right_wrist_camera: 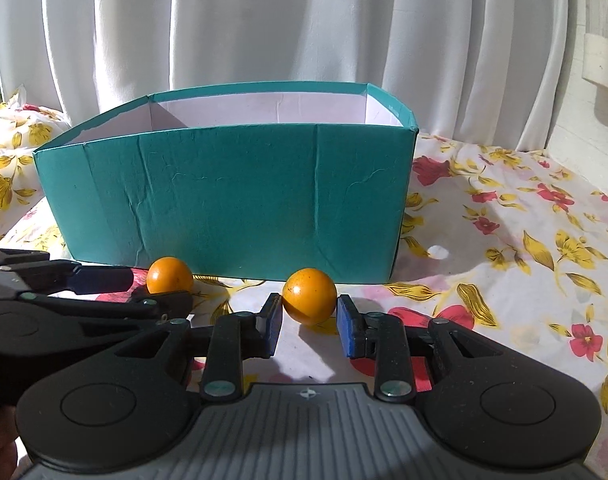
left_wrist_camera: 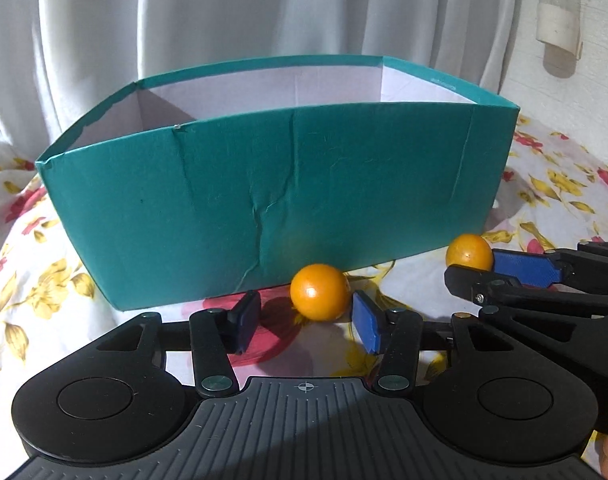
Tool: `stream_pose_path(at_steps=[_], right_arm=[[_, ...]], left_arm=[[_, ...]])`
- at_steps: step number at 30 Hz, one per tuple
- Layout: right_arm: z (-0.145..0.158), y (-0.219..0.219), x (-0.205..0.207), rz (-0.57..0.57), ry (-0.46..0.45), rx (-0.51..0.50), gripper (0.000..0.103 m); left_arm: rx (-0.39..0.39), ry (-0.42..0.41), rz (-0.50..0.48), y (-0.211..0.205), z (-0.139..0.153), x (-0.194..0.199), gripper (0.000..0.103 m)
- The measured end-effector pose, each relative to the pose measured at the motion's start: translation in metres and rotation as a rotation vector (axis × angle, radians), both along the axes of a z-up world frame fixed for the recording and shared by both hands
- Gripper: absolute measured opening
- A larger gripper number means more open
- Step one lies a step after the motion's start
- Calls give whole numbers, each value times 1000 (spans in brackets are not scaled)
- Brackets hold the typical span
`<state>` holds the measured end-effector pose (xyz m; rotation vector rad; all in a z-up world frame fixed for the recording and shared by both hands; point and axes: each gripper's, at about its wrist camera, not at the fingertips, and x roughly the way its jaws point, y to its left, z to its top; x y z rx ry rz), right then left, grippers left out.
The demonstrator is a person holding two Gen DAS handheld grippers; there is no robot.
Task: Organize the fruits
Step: 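Grasp a small orange tomato with the left tool while the right tool grasps another, then lift both small orange tomatoes and carry them over the teal box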
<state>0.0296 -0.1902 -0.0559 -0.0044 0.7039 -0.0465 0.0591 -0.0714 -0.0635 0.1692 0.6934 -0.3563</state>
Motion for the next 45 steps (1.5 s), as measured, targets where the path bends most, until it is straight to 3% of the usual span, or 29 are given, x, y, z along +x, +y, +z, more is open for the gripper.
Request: stream_pose_path(at_steps=[3, 5, 13, 21, 25, 31, 37, 45], right_arm=[[-2, -3, -1, -2, 0, 7, 29], [-3, -4, -1, 0, 2, 13, 29], [7, -4, -8, 10, -32, 9, 29], [51, 5, -28, 44, -91, 39, 29], [73, 13, -28, 40, -93, 54, 29], [107, 21, -15, 21, -73, 71, 29], [139, 24, 10, 9, -78, 62, 29], [159, 25, 39, -5, -85, 56, 29]], left_arm=[[5, -4, 9, -4, -4, 3, 53], [-15, -4, 6, -4, -4, 5, 38], [-12, -45, 26, 6, 16, -13, 37], [30, -58, 86, 17, 64, -31, 37], [34, -22, 131, 25, 85, -21, 37], [47, 6, 112, 26, 119, -8, 37], [35, -19, 109, 23, 148, 12, 37], [30, 2, 140, 30, 160, 38, 37]])
